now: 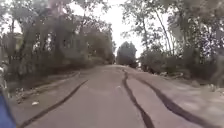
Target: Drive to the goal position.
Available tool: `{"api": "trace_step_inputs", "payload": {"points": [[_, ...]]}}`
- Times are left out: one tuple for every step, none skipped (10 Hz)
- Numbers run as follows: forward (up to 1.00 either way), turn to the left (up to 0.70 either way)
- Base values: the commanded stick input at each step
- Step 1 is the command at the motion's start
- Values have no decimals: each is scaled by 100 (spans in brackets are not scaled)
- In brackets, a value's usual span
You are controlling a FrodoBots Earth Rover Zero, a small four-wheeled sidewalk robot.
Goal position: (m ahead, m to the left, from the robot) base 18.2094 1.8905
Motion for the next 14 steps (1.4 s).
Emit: {"api": "trace_step_inputs", "payload": {"points": [[70,-1],[70,-1],[70,-1],[70,-1],[70,-1],[70,-1],[70,-1],[70,-1],[70,-1],[70,-1],[70,-1],[70,-1],[70,-1],[70,-1]]}}
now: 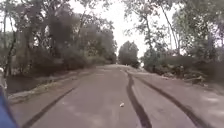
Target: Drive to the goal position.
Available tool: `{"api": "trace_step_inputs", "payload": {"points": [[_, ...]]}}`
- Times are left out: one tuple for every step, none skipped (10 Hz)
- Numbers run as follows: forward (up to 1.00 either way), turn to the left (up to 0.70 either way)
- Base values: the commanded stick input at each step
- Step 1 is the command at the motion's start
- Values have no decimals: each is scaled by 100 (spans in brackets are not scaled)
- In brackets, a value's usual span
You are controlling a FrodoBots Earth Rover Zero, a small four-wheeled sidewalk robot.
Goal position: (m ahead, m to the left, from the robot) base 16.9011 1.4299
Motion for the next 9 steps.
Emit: {"api": "trace_step_inputs", "payload": {"points": [[70,-1],[70,-1],[70,-1],[70,-1],[70,-1],[70,-1],[70,-1],[70,-1],[70,-1]]}}
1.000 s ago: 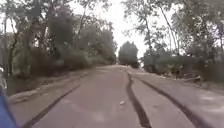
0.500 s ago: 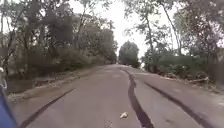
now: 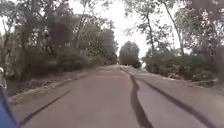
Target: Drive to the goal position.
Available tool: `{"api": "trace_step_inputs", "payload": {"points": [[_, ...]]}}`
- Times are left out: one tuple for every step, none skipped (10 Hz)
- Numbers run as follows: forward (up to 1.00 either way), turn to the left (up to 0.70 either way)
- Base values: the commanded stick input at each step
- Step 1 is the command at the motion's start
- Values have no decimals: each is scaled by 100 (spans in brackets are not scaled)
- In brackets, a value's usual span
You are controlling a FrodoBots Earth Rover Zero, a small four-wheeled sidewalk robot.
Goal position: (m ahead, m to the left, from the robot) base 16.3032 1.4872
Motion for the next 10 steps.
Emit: {"api": "trace_step_inputs", "payload": {"points": [[70,-1],[70,-1],[70,-1],[70,-1],[70,-1],[70,-1],[70,-1],[70,-1],[70,-1],[70,-1]]}}
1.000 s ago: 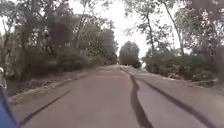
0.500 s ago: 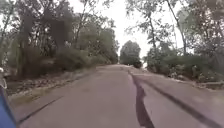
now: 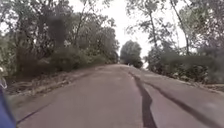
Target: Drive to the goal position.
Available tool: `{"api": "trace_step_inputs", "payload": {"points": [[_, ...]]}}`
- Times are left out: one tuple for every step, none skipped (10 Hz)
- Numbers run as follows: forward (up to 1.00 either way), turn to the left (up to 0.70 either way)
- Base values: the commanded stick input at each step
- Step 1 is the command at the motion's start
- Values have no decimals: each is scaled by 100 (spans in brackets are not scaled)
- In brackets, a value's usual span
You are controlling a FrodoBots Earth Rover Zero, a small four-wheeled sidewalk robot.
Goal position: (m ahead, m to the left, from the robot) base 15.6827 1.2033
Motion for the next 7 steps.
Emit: {"api": "trace_step_inputs", "payload": {"points": [[70,-1],[70,-1],[70,-1],[70,-1],[70,-1],[70,-1],[70,-1]]}}
